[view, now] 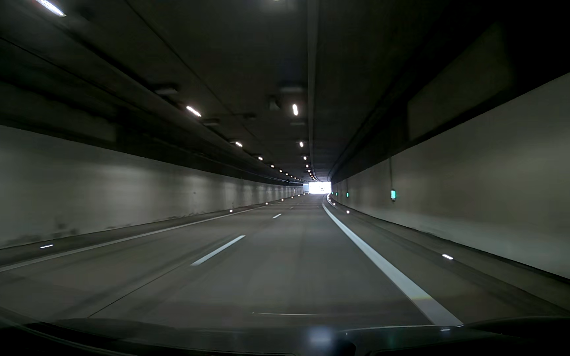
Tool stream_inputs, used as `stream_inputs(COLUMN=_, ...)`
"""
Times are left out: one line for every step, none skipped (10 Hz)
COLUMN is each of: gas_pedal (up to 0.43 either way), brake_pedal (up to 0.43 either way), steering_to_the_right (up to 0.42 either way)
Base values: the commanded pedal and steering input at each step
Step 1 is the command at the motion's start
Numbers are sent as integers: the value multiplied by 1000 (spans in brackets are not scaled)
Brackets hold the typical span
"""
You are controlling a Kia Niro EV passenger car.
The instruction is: Follow the waypoints while adhering to traffic rules and regulations
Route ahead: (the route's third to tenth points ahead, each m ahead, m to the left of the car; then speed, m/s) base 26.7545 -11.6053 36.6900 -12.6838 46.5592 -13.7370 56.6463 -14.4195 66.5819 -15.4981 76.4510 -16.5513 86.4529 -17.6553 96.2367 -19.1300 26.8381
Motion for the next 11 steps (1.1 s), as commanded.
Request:
stream_inputs(gas_pedal=79, brake_pedal=0, steering_to_the_right=2)
stream_inputs(gas_pedal=79, brake_pedal=0, steering_to_the_right=1)
stream_inputs(gas_pedal=79, brake_pedal=0, steering_to_the_right=2)
stream_inputs(gas_pedal=79, brake_pedal=0, steering_to_the_right=2)
stream_inputs(gas_pedal=79, brake_pedal=0, steering_to_the_right=2)
stream_inputs(gas_pedal=79, brake_pedal=0, steering_to_the_right=1)
stream_inputs(gas_pedal=79, brake_pedal=0, steering_to_the_right=2)
stream_inputs(gas_pedal=79, brake_pedal=0, steering_to_the_right=2)
stream_inputs(gas_pedal=79, brake_pedal=0, steering_to_the_right=1)
stream_inputs(gas_pedal=79, brake_pedal=0, steering_to_the_right=2)
stream_inputs(gas_pedal=79, brake_pedal=0, steering_to_the_right=1)
